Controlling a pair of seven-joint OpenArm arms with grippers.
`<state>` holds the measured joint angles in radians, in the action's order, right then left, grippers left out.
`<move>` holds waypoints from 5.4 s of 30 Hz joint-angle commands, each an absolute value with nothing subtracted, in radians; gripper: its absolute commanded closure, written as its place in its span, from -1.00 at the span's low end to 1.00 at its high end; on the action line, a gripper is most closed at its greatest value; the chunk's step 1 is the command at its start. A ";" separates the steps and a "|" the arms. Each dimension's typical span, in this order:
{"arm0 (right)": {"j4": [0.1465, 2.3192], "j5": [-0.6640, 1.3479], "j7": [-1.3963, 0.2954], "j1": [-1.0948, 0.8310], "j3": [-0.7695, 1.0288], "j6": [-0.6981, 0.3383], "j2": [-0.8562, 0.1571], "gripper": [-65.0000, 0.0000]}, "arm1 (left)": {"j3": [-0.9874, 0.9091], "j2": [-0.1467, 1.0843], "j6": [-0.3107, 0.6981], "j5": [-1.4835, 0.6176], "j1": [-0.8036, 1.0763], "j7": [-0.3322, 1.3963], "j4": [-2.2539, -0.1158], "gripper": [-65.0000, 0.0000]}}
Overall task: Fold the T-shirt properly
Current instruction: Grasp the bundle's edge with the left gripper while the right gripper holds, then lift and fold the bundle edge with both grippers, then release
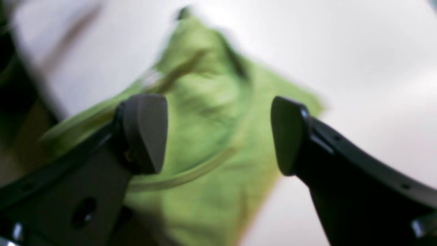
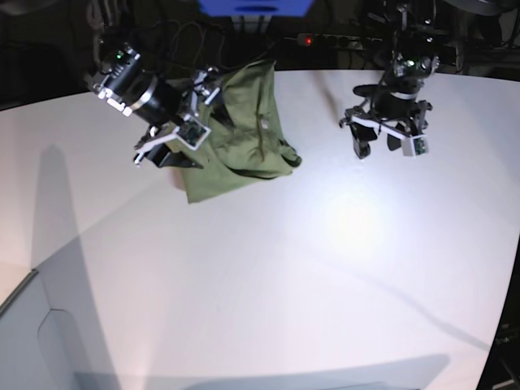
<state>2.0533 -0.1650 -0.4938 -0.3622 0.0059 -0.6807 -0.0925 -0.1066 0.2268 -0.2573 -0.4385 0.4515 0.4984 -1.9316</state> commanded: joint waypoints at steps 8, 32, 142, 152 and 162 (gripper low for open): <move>2.035 -0.151 -0.470 -0.323 0.124 -0.698 -0.056 -0.40 | -0.042 0.071 -0.257 -0.435 0.426 0.475 -1.963 -0.24; 1.934 -0.157 -0.470 -0.320 0.122 -0.698 -0.073 -0.40 | 0.177 0.036 -0.252 -0.441 0.260 0.466 -1.768 -0.45; 1.768 -0.153 -0.466 -0.124 0.117 -0.698 -0.071 1.00 | 0.077 0.064 -0.257 -0.633 0.203 0.473 -1.713 0.80; 1.721 -0.153 -0.460 -0.211 0.119 -0.698 -0.073 1.00 | 0.076 0.065 -0.252 -0.633 0.209 0.467 -1.715 0.33; 1.840 -0.150 -0.415 -0.277 0.188 -0.698 -0.064 1.00 | -0.004 0.064 -0.257 -0.633 0.243 0.470 -1.837 0.32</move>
